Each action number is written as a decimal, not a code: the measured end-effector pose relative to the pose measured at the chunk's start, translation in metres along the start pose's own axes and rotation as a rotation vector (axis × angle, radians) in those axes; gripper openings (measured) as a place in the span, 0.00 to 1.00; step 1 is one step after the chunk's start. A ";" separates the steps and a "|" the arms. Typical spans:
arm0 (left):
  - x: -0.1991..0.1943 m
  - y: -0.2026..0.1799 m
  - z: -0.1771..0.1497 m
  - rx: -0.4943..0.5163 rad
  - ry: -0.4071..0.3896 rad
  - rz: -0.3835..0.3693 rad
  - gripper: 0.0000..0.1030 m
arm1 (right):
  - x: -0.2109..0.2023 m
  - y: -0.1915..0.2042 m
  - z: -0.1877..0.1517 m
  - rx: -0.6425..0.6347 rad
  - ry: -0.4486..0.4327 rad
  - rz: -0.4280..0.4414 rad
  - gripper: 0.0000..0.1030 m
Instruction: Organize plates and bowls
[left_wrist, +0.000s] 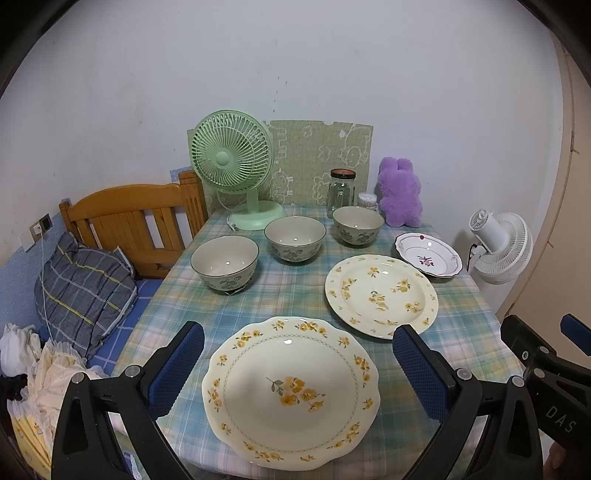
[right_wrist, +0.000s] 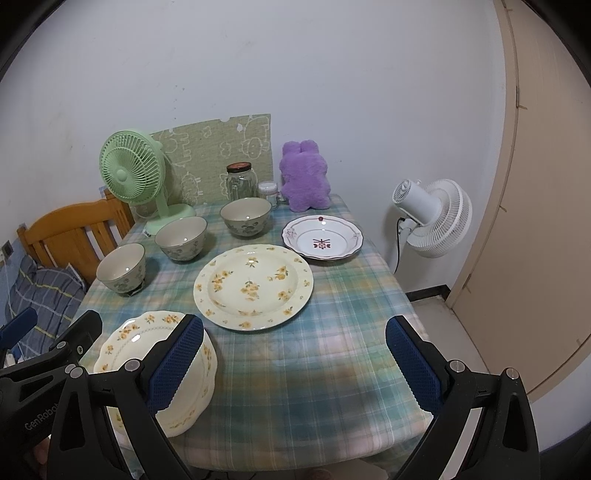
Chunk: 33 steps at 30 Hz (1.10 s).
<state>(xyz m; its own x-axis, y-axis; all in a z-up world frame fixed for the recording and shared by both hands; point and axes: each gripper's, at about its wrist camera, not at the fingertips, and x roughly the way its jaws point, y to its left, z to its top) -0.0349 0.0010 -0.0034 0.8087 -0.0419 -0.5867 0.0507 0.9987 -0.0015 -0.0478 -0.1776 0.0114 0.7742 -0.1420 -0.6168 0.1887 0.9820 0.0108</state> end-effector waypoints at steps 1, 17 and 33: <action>0.004 0.001 0.001 0.001 0.003 0.000 0.99 | 0.001 0.000 0.000 -0.001 0.001 0.001 0.97; 0.021 -0.008 0.006 -0.034 0.059 0.058 0.94 | 0.026 0.000 0.012 -0.034 0.034 0.063 0.96; 0.094 0.040 -0.016 0.002 0.227 0.060 0.89 | 0.085 0.059 -0.016 -0.064 0.173 0.075 0.85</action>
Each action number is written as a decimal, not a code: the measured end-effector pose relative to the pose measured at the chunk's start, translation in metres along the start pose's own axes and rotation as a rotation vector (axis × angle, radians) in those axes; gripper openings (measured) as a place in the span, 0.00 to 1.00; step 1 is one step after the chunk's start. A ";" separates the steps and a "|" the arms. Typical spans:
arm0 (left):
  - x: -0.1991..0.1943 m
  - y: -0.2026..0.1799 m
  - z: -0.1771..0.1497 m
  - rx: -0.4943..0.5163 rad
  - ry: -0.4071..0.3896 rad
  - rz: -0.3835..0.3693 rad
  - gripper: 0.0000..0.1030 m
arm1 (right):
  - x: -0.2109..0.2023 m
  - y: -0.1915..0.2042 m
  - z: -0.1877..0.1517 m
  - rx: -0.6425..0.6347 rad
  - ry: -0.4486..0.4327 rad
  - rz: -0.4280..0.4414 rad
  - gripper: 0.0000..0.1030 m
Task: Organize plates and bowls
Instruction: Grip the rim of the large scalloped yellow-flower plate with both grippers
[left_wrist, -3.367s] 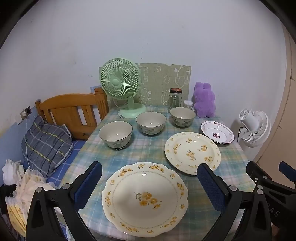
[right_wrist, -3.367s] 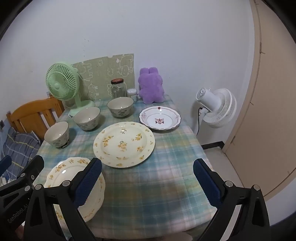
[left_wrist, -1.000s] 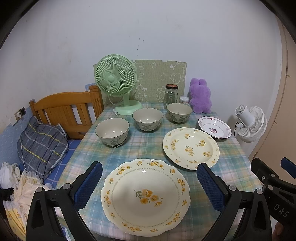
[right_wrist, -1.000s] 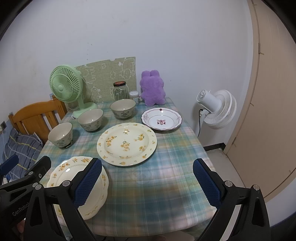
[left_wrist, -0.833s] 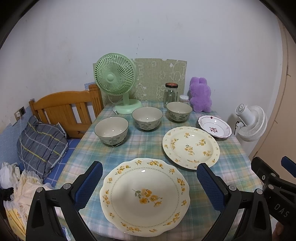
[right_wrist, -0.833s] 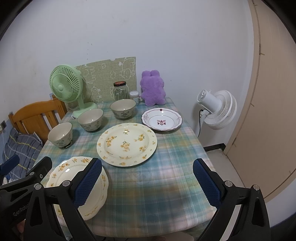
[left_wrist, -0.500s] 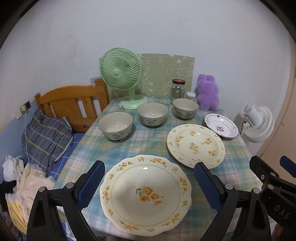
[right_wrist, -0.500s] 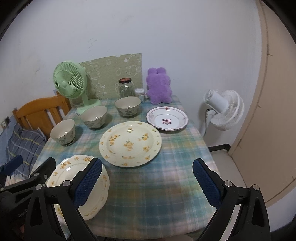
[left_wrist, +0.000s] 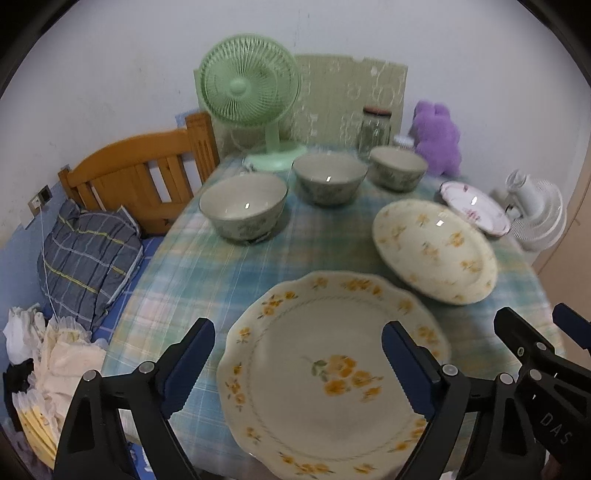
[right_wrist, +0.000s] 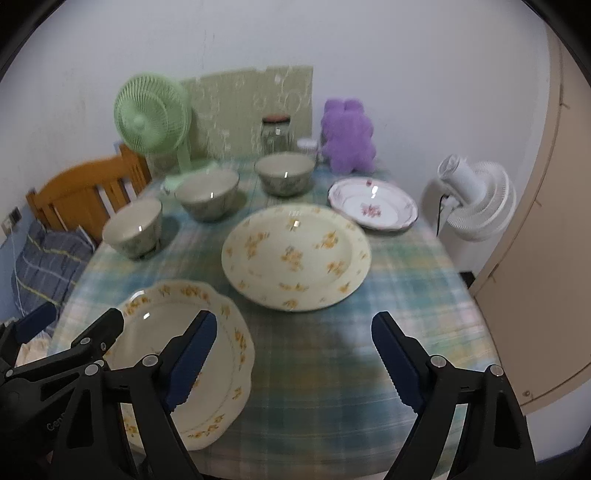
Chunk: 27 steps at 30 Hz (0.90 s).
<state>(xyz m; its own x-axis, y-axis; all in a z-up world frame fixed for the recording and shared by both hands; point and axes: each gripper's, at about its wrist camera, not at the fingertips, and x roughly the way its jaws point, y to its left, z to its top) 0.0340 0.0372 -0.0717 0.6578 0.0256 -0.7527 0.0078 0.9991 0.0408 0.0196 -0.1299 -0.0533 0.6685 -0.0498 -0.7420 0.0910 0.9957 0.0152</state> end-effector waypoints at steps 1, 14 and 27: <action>0.007 0.003 -0.001 0.003 0.011 0.006 0.89 | 0.008 0.004 -0.002 -0.003 0.013 -0.002 0.85; 0.074 0.031 -0.007 0.023 0.144 -0.003 0.83 | 0.079 0.047 -0.012 0.025 0.141 -0.022 0.79; 0.095 0.033 -0.017 0.014 0.224 -0.044 0.71 | 0.109 0.063 -0.029 0.031 0.272 -0.001 0.64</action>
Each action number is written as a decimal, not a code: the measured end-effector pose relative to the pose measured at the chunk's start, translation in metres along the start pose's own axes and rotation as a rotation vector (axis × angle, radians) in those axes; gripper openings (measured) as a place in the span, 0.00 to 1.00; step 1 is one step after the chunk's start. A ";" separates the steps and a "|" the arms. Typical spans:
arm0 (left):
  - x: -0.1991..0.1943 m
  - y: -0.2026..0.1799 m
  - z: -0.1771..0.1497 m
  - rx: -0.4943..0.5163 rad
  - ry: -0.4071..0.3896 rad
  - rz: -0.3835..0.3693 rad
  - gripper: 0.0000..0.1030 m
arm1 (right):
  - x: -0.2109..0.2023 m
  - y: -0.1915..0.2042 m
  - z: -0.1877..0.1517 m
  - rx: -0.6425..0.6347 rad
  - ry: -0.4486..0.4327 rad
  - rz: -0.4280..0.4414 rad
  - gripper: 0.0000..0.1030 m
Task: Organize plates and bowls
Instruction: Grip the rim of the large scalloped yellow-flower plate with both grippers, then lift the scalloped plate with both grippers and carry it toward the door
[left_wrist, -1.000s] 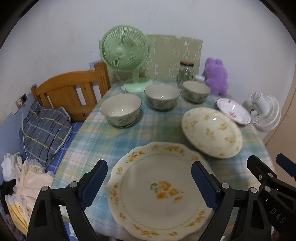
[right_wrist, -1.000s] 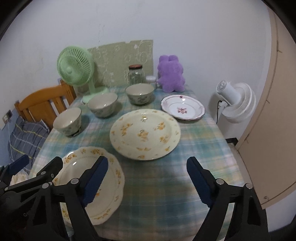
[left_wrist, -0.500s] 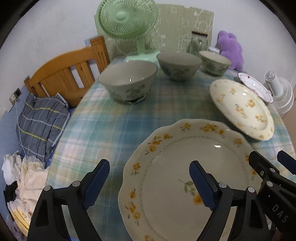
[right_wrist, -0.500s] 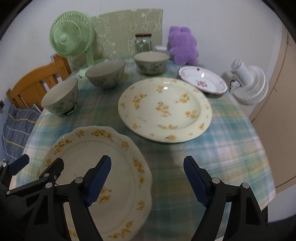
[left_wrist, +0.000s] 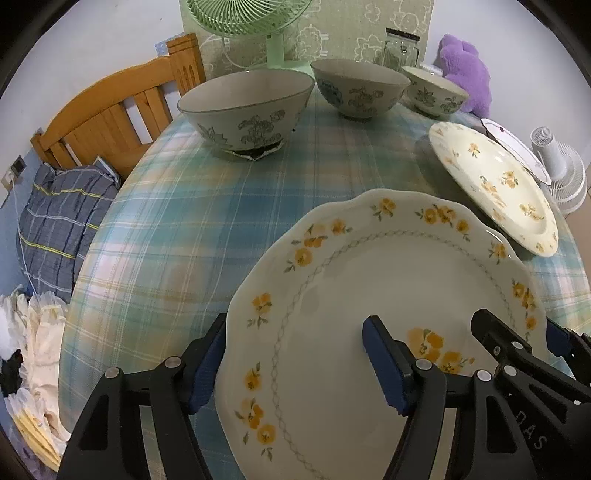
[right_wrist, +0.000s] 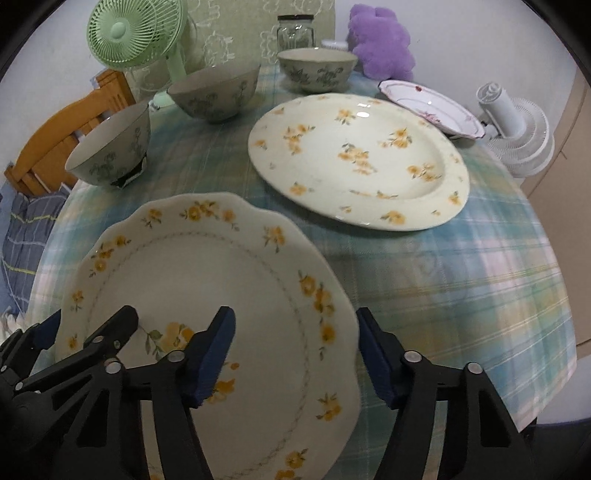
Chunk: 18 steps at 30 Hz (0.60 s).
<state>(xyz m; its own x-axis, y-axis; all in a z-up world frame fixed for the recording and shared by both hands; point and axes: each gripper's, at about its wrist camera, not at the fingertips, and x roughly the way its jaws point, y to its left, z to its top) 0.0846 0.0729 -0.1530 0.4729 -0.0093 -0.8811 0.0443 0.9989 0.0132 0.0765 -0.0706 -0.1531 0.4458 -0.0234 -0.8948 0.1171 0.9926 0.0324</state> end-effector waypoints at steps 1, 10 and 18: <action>0.000 0.001 0.000 0.002 0.001 -0.002 0.71 | 0.000 0.000 0.000 0.000 0.000 -0.002 0.64; 0.004 -0.001 0.005 0.042 0.002 -0.008 0.70 | 0.005 0.001 0.002 0.020 0.024 -0.016 0.62; 0.003 -0.005 0.006 0.048 0.007 0.001 0.69 | 0.005 0.000 0.006 0.027 0.038 -0.021 0.62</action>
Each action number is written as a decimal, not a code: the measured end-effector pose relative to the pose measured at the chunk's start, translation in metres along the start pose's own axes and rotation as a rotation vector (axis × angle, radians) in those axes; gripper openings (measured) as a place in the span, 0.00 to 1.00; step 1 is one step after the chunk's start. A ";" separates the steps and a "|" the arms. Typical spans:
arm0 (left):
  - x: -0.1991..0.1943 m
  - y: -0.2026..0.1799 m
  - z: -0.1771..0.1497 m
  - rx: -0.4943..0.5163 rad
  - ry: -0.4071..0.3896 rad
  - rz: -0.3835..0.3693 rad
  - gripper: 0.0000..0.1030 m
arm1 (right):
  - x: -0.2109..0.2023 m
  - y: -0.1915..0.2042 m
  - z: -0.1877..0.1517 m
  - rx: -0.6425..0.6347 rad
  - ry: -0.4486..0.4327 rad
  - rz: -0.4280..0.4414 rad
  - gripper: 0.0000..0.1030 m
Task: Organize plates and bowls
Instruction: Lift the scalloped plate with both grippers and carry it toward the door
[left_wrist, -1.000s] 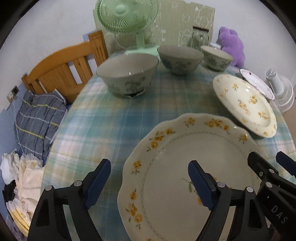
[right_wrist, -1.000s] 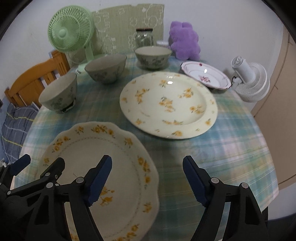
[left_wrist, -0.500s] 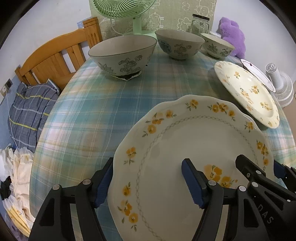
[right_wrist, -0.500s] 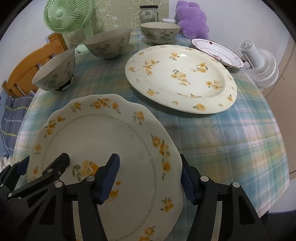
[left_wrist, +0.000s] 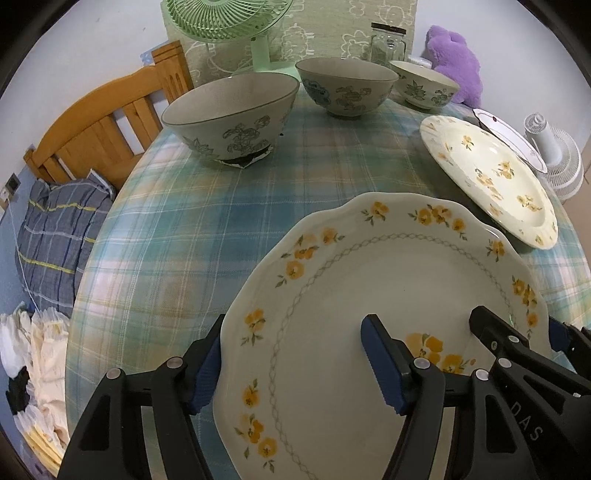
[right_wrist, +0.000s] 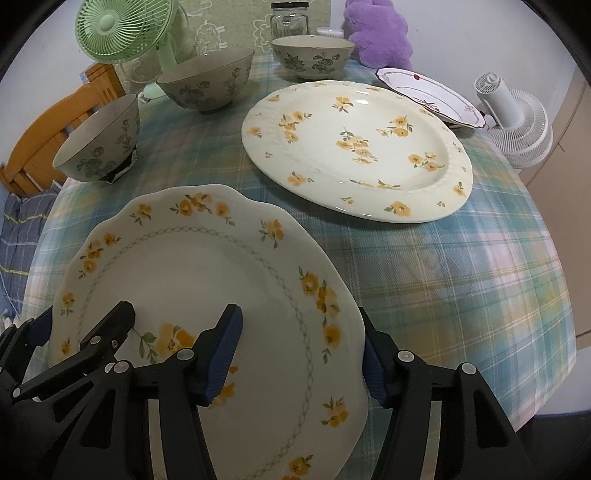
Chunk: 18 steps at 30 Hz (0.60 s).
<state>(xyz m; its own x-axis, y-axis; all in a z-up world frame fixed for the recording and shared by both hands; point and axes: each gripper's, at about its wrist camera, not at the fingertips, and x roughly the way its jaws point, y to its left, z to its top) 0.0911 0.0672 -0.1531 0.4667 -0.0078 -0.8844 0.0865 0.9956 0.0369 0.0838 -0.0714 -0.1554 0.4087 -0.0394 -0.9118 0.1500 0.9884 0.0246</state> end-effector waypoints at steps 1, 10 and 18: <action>0.000 0.000 0.000 -0.006 0.000 0.002 0.69 | 0.000 0.000 0.001 0.002 0.005 0.001 0.62; -0.014 -0.005 -0.009 -0.034 0.008 0.004 0.69 | -0.008 -0.006 -0.004 0.005 0.018 0.021 0.62; -0.029 -0.020 -0.011 -0.035 0.008 -0.024 0.69 | -0.027 -0.020 -0.008 0.021 0.009 0.015 0.62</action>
<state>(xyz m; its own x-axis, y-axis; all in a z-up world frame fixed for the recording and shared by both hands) 0.0656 0.0487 -0.1332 0.4575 -0.0308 -0.8887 0.0664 0.9978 -0.0004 0.0620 -0.0892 -0.1345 0.4033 -0.0234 -0.9147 0.1630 0.9855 0.0466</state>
